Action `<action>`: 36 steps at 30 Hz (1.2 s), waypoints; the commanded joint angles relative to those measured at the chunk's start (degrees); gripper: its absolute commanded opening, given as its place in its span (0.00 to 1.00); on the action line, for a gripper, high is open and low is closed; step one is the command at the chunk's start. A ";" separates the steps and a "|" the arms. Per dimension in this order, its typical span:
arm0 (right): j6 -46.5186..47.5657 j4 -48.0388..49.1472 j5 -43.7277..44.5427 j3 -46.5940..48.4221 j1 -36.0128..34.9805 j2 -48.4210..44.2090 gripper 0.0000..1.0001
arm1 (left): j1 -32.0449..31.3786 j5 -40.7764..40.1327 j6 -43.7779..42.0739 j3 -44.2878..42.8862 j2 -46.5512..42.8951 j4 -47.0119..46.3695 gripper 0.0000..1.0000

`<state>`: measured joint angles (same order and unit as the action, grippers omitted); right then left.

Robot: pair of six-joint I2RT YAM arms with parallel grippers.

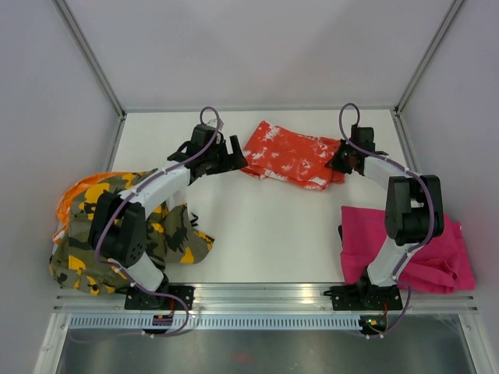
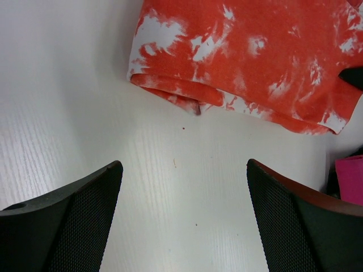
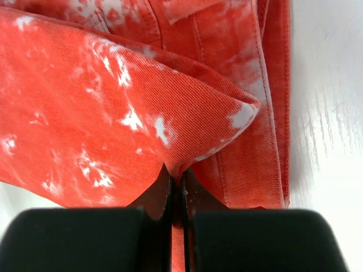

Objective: Fold and stack the trousers
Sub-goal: Fold the trousers

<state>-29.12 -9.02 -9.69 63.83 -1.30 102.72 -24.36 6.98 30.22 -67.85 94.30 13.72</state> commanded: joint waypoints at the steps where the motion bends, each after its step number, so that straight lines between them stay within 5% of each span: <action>1: 1.35 0.58 0.03 5.76 -0.37 -2.25 0.00 | 1.07 -1.18 -2.35 0.62 -3.86 -0.88 0.94; 16: 9.79 -6.97 -2.79 23.35 -0.37 6.34 0.00 | 1.68 -0.39 -2.18 -1.23 -1.58 -0.80 0.94; 28: 8.82 -10.05 4.15 16.68 -0.02 8.02 0.01 | 4.06 -1.01 -2.88 -0.35 -1.23 -0.18 0.96; 32: 9.61 -11.19 6.00 17.02 -0.02 9.08 0.39 | 4.58 -1.27 -3.93 -0.70 -0.61 -0.18 0.98; 36: 11.19 -15.93 9.33 21.75 -0.10 7.16 0.60 | 4.50 0.48 -6.39 -2.19 0.88 -0.18 0.99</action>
<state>-19.77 -20.01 -4.67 81.23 -1.43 110.74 -19.99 6.17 27.75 -67.66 93.73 13.72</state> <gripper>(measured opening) 0.569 0.991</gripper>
